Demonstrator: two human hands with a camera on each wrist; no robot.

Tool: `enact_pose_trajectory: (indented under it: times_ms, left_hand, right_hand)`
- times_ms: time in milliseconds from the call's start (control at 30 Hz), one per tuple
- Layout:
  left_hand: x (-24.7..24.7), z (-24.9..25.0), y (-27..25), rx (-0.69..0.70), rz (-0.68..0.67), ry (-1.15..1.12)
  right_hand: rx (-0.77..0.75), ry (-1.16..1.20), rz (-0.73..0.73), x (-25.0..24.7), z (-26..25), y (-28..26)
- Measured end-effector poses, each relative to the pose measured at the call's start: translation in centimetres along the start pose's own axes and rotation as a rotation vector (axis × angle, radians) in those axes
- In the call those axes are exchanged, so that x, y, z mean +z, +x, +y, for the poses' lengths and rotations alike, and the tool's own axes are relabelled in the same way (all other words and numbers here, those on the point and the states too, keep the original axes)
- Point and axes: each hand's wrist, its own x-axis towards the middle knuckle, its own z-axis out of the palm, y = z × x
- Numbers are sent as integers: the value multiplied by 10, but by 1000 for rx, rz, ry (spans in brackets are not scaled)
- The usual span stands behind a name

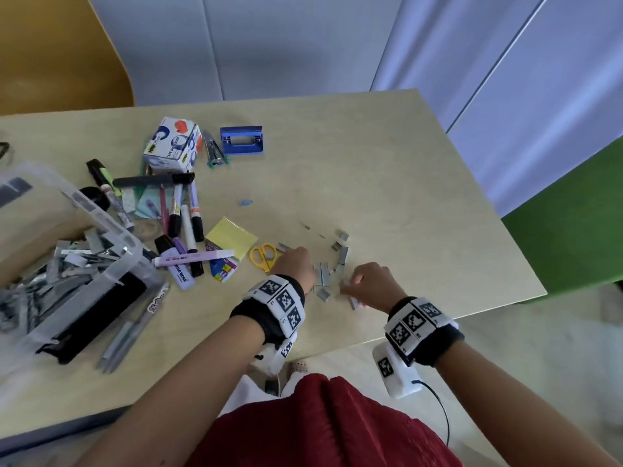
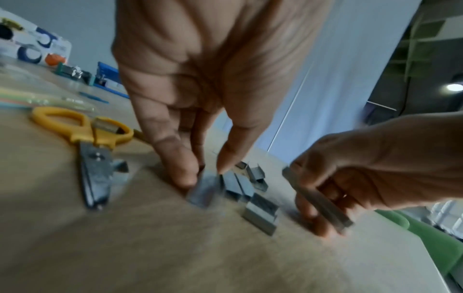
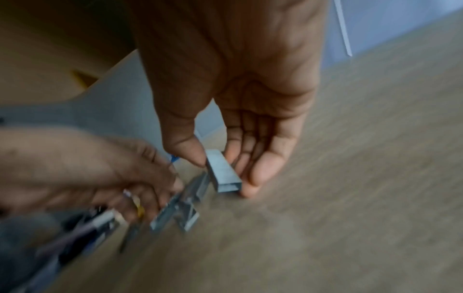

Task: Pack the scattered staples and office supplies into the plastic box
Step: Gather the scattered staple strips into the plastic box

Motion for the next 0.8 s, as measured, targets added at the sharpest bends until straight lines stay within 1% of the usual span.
enact_pose_trajectory:
  times_ms: [67, 133, 233, 267, 300, 333, 433, 467, 533, 600, 667, 733, 800]
  left_hand:
    - [1, 2, -2, -7, 27, 10]
    - [1, 1, -2, -9, 42, 24]
    - [0, -1, -4, 13, 78, 74]
    - [-1, -2, -5, 19, 94, 92]
    - [-2, -3, -6, 23, 116, 103]
    - [-3, -5, -6, 31, 139, 110]
    - [-3, -12, -6, 60, 138, 139]
    - [-3, -14, -6, 69, 134, 155]
    - [-3, -17, -4, 92, 133, 186]
    - [-5, -21, -4, 106, 136, 191]
    - [-10, -26, -4, 81, 130, 142]
    - [-18, -33, -3, 26, 148, 12]
    - [-25, -39, -1, -26, 168, -166]
  right_hand:
    - [-16, 148, 5, -7, -1, 6]
    - [10, 341, 0, -12, -5, 9]
    - [56, 630, -116, -16, -17, 11]
    - [54, 664, -133, -15, -21, 13]
    - [43, 618, -118, -13, -25, 14]
    - [26, 498, -78, -10, -29, 16]
    - [-45, -2, 18, 1, -38, 16]
    - [-41, -114, 39, 4, -41, 15]
    - [-29, -257, 54, 12, -47, 11]
    - [-57, -338, 70, 19, -52, 11]
    - [-98, -359, 105, 24, -57, 13]
    - [-124, -333, 138, 26, -60, 15]
    - [-142, -313, 156, 27, -60, 18]
